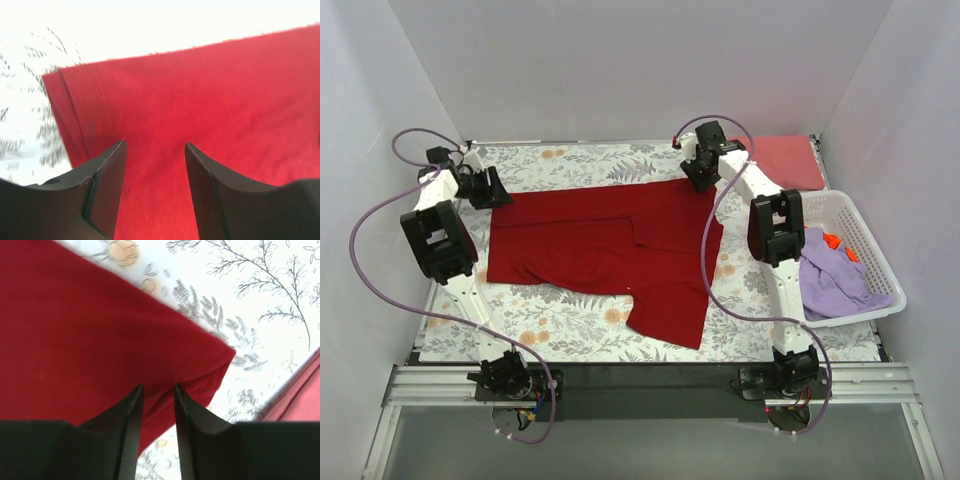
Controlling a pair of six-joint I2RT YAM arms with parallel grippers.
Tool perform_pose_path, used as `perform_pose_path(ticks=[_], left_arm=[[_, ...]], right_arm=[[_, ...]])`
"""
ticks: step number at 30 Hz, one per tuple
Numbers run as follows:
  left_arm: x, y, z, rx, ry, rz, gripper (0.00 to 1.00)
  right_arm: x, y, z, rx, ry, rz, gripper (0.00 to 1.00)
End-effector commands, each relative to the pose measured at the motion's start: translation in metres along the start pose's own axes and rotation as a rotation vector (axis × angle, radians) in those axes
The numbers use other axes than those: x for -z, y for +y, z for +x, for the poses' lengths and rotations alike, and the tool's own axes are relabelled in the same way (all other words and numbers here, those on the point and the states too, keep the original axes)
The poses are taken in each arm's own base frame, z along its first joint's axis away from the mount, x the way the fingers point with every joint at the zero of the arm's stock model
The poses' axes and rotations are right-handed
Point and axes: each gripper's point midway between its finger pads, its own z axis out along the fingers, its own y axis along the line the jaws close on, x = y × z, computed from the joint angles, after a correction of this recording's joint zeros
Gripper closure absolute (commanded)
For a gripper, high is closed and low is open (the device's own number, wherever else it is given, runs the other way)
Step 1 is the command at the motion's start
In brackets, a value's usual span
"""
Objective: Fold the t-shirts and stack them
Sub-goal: Fold the tshirt
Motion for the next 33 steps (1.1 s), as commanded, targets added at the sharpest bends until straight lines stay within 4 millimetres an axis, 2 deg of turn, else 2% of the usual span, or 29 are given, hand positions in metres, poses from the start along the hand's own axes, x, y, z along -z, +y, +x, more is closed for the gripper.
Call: perform_pose_path(ticks=[1, 2, 3, 4, 5, 7, 8, 9, 10, 11, 12, 14, 15, 22, 26, 33], left_arm=[[0.065, -0.037, -0.018, -0.097, -0.038, 0.069, 0.51], [0.071, -0.04, 0.001, -0.066, 0.018, 0.084, 0.51], [0.082, -0.037, 0.009, -0.058, 0.027, 0.087, 0.51], [0.088, -0.035, 0.017, -0.073, 0.042, 0.087, 0.5], [0.099, -0.037, 0.028, -0.062, 0.061, 0.085, 0.5], [0.104, -0.027, 0.055, -0.078, 0.121, 0.07, 0.5], [0.11, -0.028, 0.061, -0.094, 0.133, 0.063, 0.5], [0.107, -0.026, 0.077, -0.091, 0.168, 0.059, 0.5], [0.109, -0.022, 0.082, -0.106, 0.184, 0.034, 0.5], [0.109, -0.021, 0.085, -0.117, 0.186, 0.028, 0.5], [0.108, -0.021, 0.09, -0.112, 0.201, 0.027, 0.5], [0.106, -0.019, 0.092, -0.104, 0.208, 0.018, 0.5], [0.105, -0.017, 0.091, -0.105, 0.204, 0.009, 0.5], [0.087, -0.011, 0.111, -0.158, 0.258, -0.092, 0.49], [0.075, -0.01, 0.119, -0.175, 0.28, -0.124, 0.49], [0.072, -0.007, 0.128, -0.212, 0.299, -0.165, 0.53]], right_arm=[[0.092, 0.001, -0.055, 0.02, -0.215, -0.036, 0.61], [0.1, 0.006, -0.054, 0.025, -0.219, -0.05, 0.6], [0.105, 0.012, -0.048, 0.02, -0.213, -0.071, 0.59], [0.121, 0.022, -0.049, 0.03, -0.233, -0.109, 0.59], [0.116, 0.033, -0.031, 0.028, -0.191, -0.141, 0.59], [0.124, 0.051, -0.013, 0.036, -0.152, -0.203, 0.59], [0.119, 0.062, 0.004, 0.046, -0.105, -0.24, 0.59], [0.122, 0.073, 0.02, 0.038, -0.053, -0.285, 0.6], [0.125, 0.086, 0.026, 0.032, -0.04, -0.348, 0.61], [0.128, 0.095, 0.035, 0.023, -0.013, -0.395, 0.61], [0.131, 0.108, 0.054, 0.005, 0.05, -0.45, 0.63], [0.139, 0.125, 0.068, -0.001, 0.073, -0.508, 0.63], [0.138, 0.136, 0.087, -0.009, 0.122, -0.538, 0.62], [0.157, 0.169, 0.124, -0.008, 0.204, -0.617, 0.62], [0.16, 0.176, 0.133, -0.01, 0.226, -0.633, 0.62], [0.156, 0.18, 0.142, -0.001, 0.265, -0.635, 0.61]])
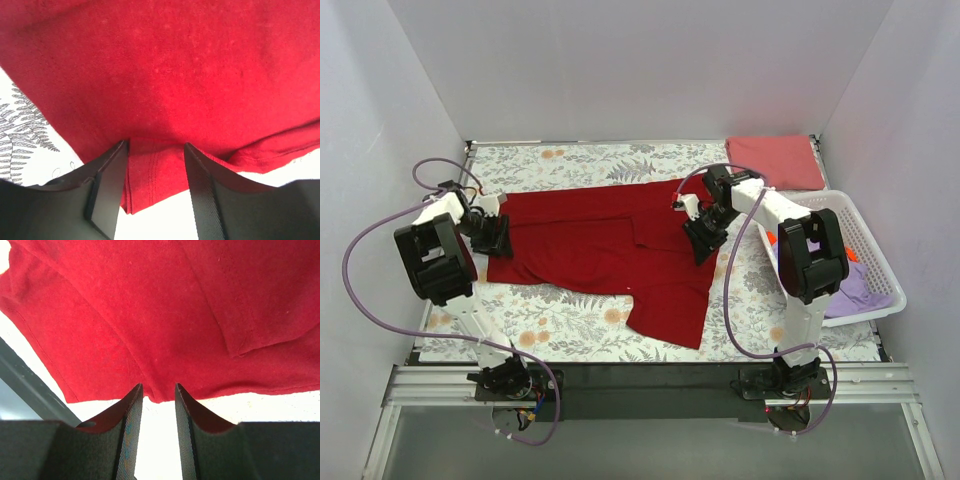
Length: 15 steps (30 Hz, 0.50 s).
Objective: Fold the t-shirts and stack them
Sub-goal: Fold the tshirt
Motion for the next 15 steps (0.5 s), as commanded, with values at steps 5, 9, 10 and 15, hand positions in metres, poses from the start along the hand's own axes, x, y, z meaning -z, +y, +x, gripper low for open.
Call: perform_pose_path(ticks=[5, 9, 10, 15], left_arm=[[0.029, 0.001, -0.013, -0.064, -0.075, -0.087, 0.71], [0.046, -0.003, -0.009, -0.077, -0.085, -0.099, 0.9], [0.052, -0.005, -0.008, -0.084, -0.091, -0.101, 0.99], [0.061, -0.01, 0.033, -0.152, -0.02, -0.111, 1.0]], right_arm=[[-0.006, 0.006, 0.017, 0.008, 0.061, -0.007, 0.61], [-0.011, 0.003, 0.026, 0.008, 0.092, 0.001, 0.61], [-0.013, 0.004, 0.03, 0.007, 0.105, 0.0, 0.61], [-0.02, 0.005, 0.046, 0.003, 0.143, -0.013, 0.61]])
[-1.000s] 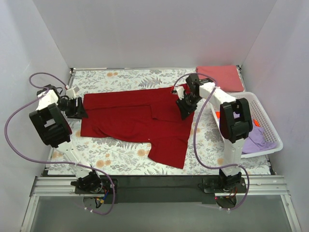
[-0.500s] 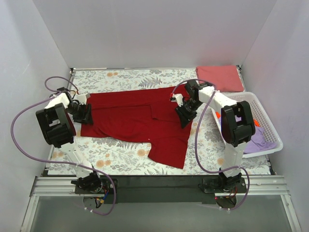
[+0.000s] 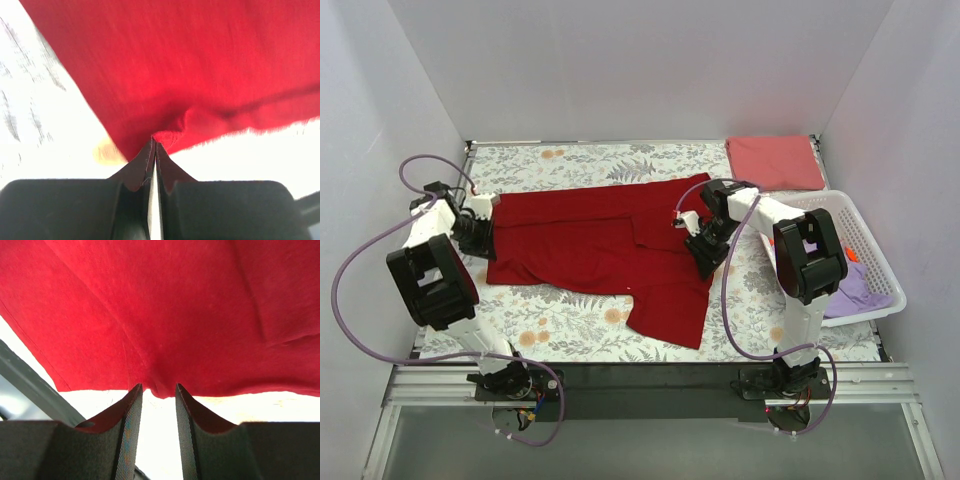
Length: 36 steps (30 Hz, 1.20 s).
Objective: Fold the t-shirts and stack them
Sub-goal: Fold the tshirt
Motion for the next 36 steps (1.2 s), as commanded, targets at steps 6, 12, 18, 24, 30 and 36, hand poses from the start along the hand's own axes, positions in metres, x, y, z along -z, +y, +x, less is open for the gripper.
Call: perform_pose_path(ticks=[6, 12, 18, 24, 30, 36], left_arm=[[0.024, -0.02, 0.067, -0.132, 0.091, 0.014, 1.0], [0.026, -0.004, 0.102, -0.155, 0.147, -0.04, 1.0], [0.028, 0.015, 0.127, -0.316, 0.175, -0.109, 0.9], [0.039, 0.0, 0.094, -0.255, 0.041, 0.012, 0.61], [0.04, -0.011, 0.071, -0.167, -0.046, 0.078, 0.6], [0.026, -0.022, 0.084, -0.113, -0.049, 0.11, 0.6]], right_arm=[[-0.001, 0.005, 0.018, 0.018, 0.043, 0.0, 0.6], [0.0, 0.0, 0.027, 0.03, 0.072, 0.038, 0.6], [0.014, -0.004, 0.023, 0.066, 0.052, 0.091, 0.6], [0.026, 0.024, 0.001, 0.13, -0.052, -0.012, 0.6], [0.007, 0.043, 0.005, 0.184, -0.001, -0.049, 0.6], [-0.018, 0.048, 0.017, 0.218, 0.07, -0.029, 0.6]])
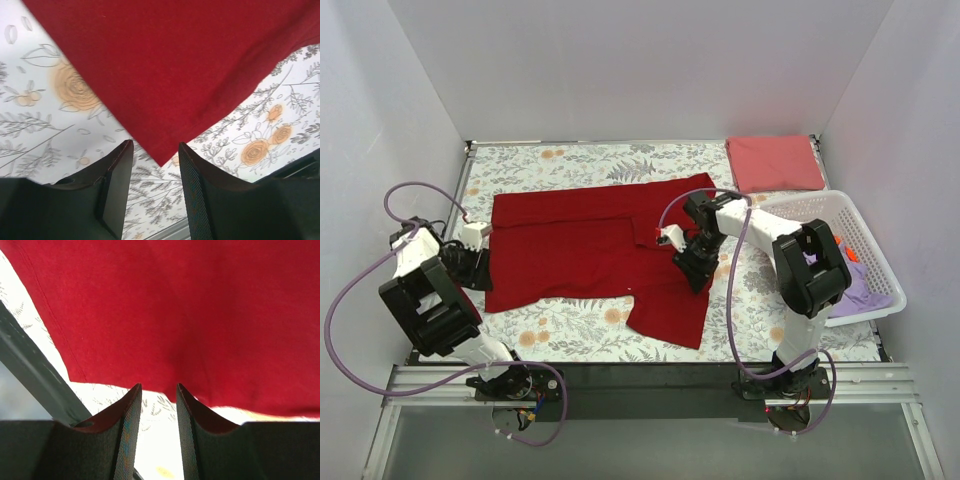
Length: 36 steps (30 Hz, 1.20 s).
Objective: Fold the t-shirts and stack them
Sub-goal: Fold the tshirt
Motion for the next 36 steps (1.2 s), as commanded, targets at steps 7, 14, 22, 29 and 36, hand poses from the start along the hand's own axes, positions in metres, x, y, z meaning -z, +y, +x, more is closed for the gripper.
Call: perform_pose_path(ticks=[7, 14, 22, 29, 36], left_arm=[[-0.018, -0.026, 0.018, 0.037, -0.016, 0.057, 0.59], [-0.014, -0.03, 0.025, -0.035, -0.002, 0.046, 0.59], [-0.004, -0.042, 0.015, -0.144, -0.034, 0.129, 0.59], [0.001, -0.05, 0.001, -0.191, -0.104, 0.17, 0.59], [0.001, -0.061, -0.004, -0.139, -0.142, 0.208, 0.55]], right_arm=[[-0.04, 0.011, 0.056, 0.048, 0.207, 0.041, 0.61], [-0.021, 0.027, 0.055, 0.14, 0.176, 0.088, 0.59], [0.008, 0.026, 0.026, 0.288, 0.056, 0.151, 0.42], [0.006, 0.024, 0.018, 0.373, 0.034, 0.146, 0.34], [-0.009, 0.011, 0.017, 0.433, 0.066, 0.226, 0.3]])
